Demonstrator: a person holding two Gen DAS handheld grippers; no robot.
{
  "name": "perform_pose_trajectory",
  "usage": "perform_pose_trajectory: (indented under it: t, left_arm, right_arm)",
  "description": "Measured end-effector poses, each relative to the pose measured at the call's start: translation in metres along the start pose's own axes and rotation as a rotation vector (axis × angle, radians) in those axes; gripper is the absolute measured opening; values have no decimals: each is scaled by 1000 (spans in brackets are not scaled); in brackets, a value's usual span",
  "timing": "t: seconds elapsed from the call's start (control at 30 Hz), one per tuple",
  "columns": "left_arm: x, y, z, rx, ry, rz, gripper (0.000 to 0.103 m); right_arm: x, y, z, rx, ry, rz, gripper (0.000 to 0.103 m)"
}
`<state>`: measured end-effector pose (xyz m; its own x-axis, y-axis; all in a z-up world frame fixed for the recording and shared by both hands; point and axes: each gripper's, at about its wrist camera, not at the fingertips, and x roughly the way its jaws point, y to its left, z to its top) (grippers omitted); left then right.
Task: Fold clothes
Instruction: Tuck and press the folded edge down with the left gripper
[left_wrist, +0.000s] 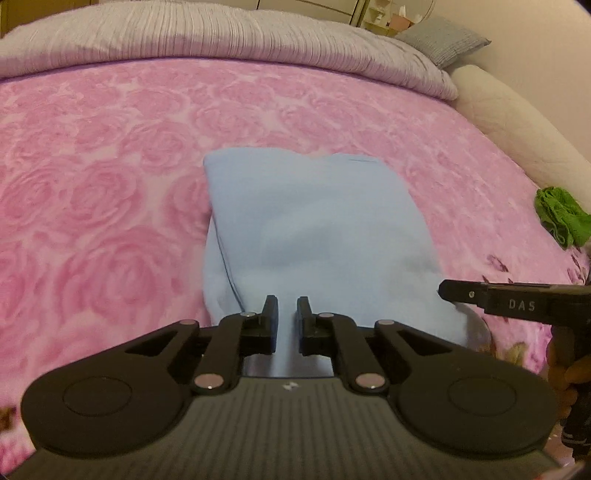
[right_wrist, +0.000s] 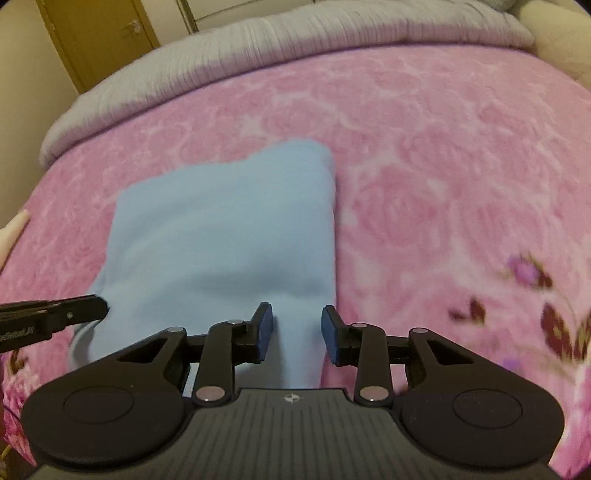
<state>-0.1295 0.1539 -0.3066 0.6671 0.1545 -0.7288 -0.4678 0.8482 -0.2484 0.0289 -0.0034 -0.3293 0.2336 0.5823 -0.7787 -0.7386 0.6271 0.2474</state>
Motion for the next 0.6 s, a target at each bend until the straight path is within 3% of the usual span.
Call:
perform_pose_trajectory:
  t: [0.17,0.37,0.5,0.6]
  left_arm:
    - [-18,-7,-9,-28,-10,-12,6]
    - [1,-10,-28,-18,31,18,6]
    - [0,-16,-33,-8,33,49,5]
    - [-9,-22,-32,2,32,80,6]
  right_arm:
    - [-23,9,-7,-8,-22,8,36]
    - [-36,17,-20,-38,-34,45,37]
    - [-20,24,-37,-139,-26,-24,37]
    - [-30,22,-36,-110,-33,-16,41]
